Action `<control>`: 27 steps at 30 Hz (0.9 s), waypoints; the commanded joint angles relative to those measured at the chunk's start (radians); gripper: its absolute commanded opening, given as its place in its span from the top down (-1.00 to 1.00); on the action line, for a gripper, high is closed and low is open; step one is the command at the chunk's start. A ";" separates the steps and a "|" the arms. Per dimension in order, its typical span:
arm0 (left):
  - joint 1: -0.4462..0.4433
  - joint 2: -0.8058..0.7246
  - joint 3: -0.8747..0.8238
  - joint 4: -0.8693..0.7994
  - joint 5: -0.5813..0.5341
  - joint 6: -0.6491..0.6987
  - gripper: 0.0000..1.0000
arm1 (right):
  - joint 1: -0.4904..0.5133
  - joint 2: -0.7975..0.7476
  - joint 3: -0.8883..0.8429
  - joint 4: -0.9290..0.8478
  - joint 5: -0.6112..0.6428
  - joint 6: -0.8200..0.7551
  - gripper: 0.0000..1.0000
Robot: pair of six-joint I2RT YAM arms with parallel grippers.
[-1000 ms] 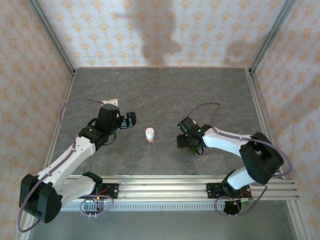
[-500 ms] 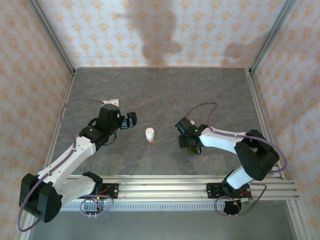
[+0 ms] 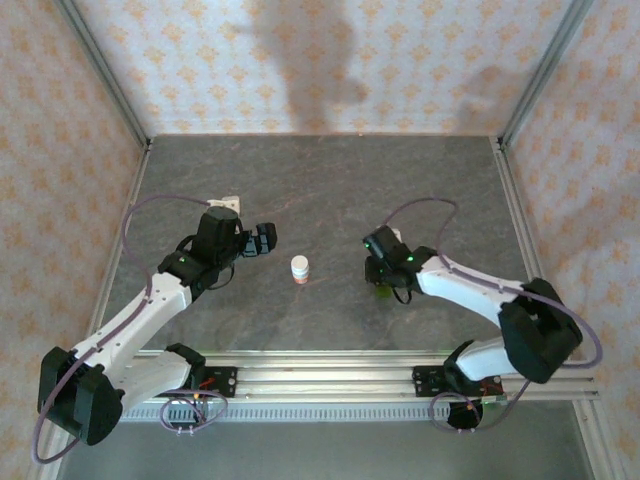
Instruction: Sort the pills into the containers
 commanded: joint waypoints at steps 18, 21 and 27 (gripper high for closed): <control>-0.243 0.048 0.070 0.363 0.191 -0.250 -0.90 | -0.127 -0.118 0.207 0.393 -0.280 0.327 0.21; -0.245 0.046 0.020 0.460 0.129 -0.391 -0.90 | -0.140 -0.135 0.124 0.575 -0.303 0.376 0.21; -0.250 0.053 0.009 0.576 0.030 -0.623 -0.90 | -0.158 -0.126 0.010 0.839 -0.274 0.453 0.20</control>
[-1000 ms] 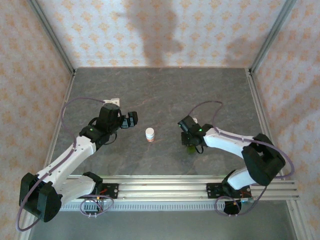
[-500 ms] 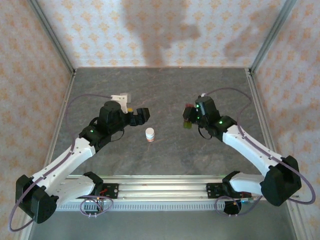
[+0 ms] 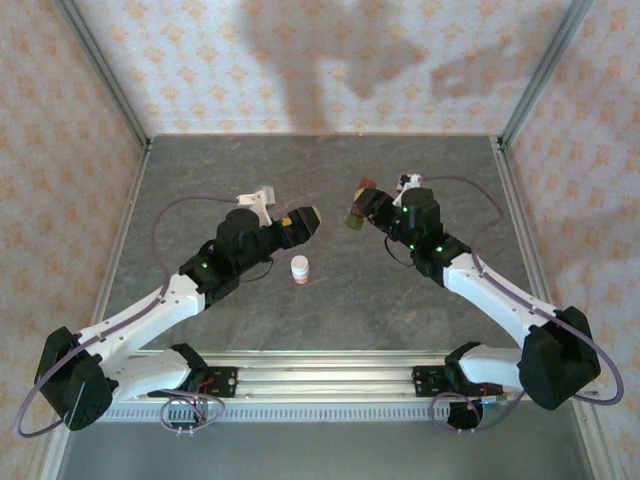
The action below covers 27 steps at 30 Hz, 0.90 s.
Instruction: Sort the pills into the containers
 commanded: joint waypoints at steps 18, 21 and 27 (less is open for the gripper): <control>-0.052 0.185 0.037 0.470 -0.210 -0.839 -0.76 | 0.001 0.196 -0.028 0.737 0.057 0.091 0.17; -0.067 0.241 0.037 0.548 -0.224 -0.898 -0.74 | 0.014 0.223 -0.015 0.760 0.065 0.072 0.17; -0.087 0.341 0.051 0.676 -0.260 -0.970 -0.69 | 0.032 0.275 -0.002 0.821 0.078 0.084 0.17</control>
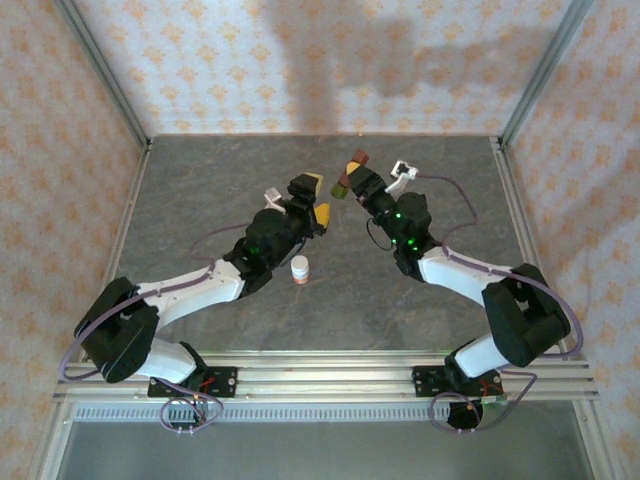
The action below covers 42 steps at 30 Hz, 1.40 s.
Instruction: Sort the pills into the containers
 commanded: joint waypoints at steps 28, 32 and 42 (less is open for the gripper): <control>-0.063 0.174 0.054 0.352 -0.096 -0.142 -0.58 | 0.038 0.036 0.027 0.162 0.051 -0.034 0.20; -0.063 0.172 0.046 0.353 -0.100 -0.139 -0.58 | 0.038 0.032 0.039 0.147 0.043 -0.042 0.20; -0.064 0.124 -0.004 0.329 -0.103 -0.121 -0.60 | 0.012 -0.002 0.047 0.093 0.047 -0.063 0.20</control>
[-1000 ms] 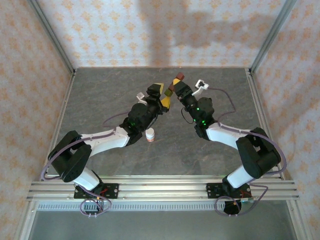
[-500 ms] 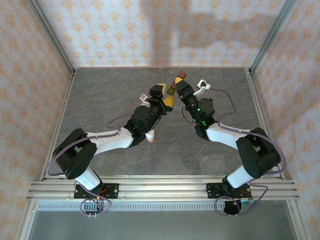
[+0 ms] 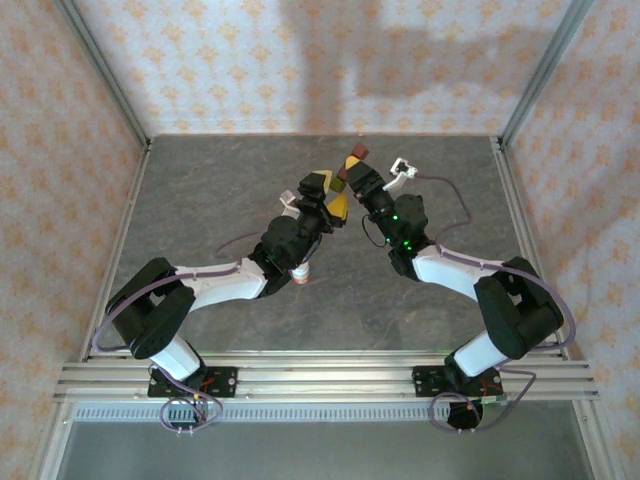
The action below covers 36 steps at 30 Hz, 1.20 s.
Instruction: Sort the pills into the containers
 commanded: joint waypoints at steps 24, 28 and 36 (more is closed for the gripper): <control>-0.003 -0.013 0.004 0.081 -0.050 -0.009 -0.54 | 0.037 -0.050 -0.049 0.036 -0.071 -0.075 0.21; -0.003 0.003 0.004 0.100 -0.059 -0.013 -0.47 | 0.038 -0.069 -0.070 0.036 -0.076 -0.091 0.21; -0.002 0.040 0.017 0.133 -0.068 -0.026 -0.43 | 0.048 -0.111 -0.102 0.015 -0.086 -0.140 0.21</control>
